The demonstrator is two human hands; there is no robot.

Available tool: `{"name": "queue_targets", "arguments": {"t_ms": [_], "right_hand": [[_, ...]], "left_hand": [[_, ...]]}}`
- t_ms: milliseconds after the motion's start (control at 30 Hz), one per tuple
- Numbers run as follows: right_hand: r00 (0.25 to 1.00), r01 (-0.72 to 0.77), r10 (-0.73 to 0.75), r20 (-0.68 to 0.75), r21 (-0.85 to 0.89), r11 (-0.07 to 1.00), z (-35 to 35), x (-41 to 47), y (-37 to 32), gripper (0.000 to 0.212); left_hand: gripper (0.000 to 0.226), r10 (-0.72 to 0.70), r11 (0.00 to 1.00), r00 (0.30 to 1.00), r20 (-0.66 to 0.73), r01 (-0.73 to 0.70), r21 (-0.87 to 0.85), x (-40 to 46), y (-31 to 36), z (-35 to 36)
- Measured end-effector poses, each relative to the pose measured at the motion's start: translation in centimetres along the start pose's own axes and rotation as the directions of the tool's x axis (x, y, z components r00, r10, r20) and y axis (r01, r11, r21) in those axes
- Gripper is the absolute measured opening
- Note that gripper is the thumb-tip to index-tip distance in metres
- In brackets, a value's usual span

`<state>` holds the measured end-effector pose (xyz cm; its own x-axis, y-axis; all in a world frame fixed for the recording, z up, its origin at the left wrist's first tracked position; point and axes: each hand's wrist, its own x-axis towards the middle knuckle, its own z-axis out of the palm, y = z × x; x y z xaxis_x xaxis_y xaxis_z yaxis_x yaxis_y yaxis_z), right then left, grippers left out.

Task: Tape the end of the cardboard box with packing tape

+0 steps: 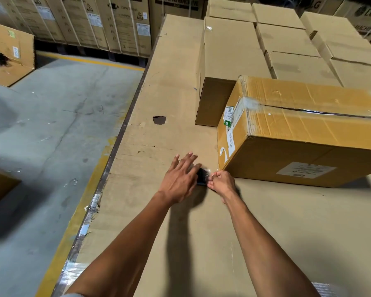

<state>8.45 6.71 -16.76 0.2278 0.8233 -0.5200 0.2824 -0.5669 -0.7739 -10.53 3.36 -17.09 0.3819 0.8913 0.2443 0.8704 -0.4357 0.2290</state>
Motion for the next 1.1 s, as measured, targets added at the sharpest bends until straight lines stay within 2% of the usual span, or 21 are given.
{"name": "queue_targets", "arguments": {"t_ms": [167,267,367,467,600,700,867,1100], "right_hand": [[0.999,-0.008,0.009,-0.037,0.032,0.999,0.2,-0.6,-0.2,0.027],[0.999,-0.020,0.020,-0.051,0.002,1.000,0.2,-0.5,-0.3,0.024],[0.998,-0.016,0.012,-0.055,-0.086,0.996,0.3,0.0,-0.2,0.024],[0.998,-0.014,0.009,-0.060,-0.088,0.996,0.4,1.5,0.8,0.019],[0.996,-0.042,0.042,-0.079,0.000,0.999,0.2,-0.2,-0.4,0.019],[0.995,-0.060,0.066,-0.068,0.087,0.994,0.3,-0.9,-1.0,0.022],[0.987,-0.153,0.136,0.084,0.241,0.958,-0.3,-1.2,-0.9,0.015],[0.958,-0.267,0.205,0.200,0.360,0.894,-1.0,-1.2,0.5,0.036]], "left_hand": [[0.031,-0.032,0.994,0.999,-0.019,0.034,0.101,-0.1,0.3,1.6],[0.037,-0.017,0.996,0.999,-0.049,0.021,0.082,-0.2,-0.3,1.9],[0.047,-0.031,1.000,0.998,-0.052,0.031,-0.002,-0.4,-0.8,1.7],[0.059,-0.067,0.990,0.997,-0.041,0.061,-0.127,-0.6,-1.2,1.3],[0.044,-0.173,0.934,0.981,-0.085,0.136,-0.332,-1.2,-2.2,1.5],[0.044,-0.235,0.898,0.970,-0.068,0.190,-0.397,-1.3,-2.4,1.5],[0.048,-0.202,0.958,0.979,-0.002,0.197,-0.208,-0.9,-1.3,1.2],[0.047,-0.118,0.987,0.992,0.049,0.122,-0.102,-0.8,-0.9,0.3]]}}
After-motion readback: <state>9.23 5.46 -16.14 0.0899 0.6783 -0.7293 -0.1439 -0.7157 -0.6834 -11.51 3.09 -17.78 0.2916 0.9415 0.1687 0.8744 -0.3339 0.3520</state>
